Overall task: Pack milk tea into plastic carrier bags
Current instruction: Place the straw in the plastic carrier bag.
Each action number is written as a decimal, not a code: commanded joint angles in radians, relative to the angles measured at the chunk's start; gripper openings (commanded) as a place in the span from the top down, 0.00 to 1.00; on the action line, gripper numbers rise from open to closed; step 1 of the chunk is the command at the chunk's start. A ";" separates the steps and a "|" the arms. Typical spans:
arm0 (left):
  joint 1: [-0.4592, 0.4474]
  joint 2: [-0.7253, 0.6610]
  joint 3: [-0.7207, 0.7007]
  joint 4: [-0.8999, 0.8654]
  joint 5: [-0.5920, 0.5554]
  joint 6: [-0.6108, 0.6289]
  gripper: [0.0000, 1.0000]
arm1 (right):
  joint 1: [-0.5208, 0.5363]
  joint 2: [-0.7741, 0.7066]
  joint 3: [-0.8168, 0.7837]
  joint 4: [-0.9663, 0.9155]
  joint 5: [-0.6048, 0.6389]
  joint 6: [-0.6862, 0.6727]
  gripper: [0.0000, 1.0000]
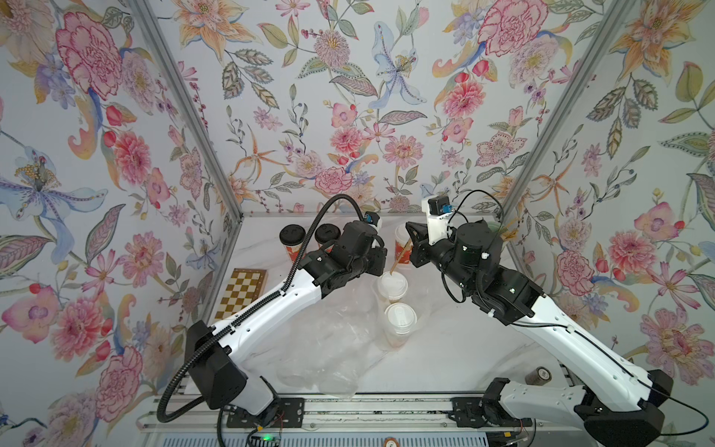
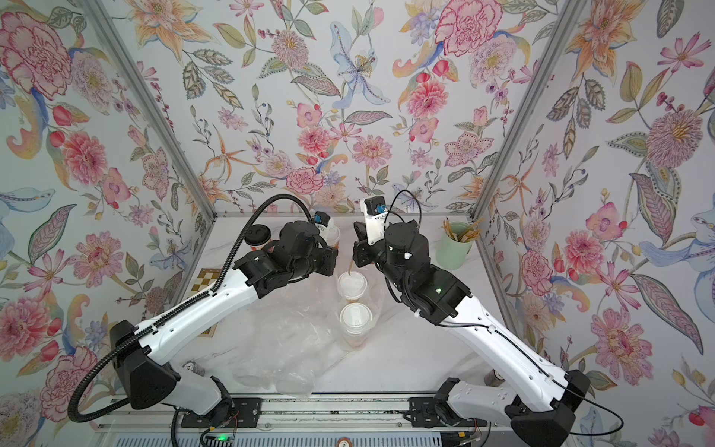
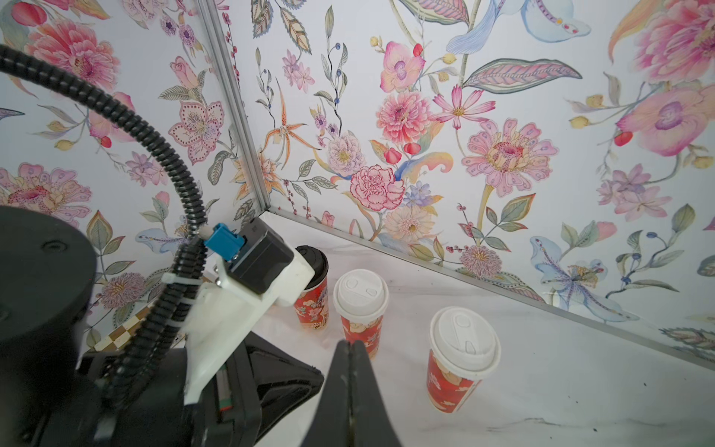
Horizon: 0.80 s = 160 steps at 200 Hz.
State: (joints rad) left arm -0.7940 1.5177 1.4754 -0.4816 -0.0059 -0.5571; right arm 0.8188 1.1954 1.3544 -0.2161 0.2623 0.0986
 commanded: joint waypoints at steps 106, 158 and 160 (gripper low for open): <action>0.037 0.022 0.000 0.046 0.007 -0.034 1.00 | -0.048 0.112 -0.212 0.296 -0.011 -0.066 1.00; 0.049 0.018 -0.013 0.047 0.006 -0.046 1.00 | -0.047 0.152 -0.311 0.346 -0.056 -0.030 1.00; 0.049 0.019 -0.013 0.047 0.006 -0.046 1.00 | -0.047 0.153 -0.315 0.348 -0.058 -0.028 1.00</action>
State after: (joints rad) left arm -0.7628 1.5284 1.4731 -0.4610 -0.0036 -0.5915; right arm 0.7746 1.3319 1.0889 0.0769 0.2382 0.0452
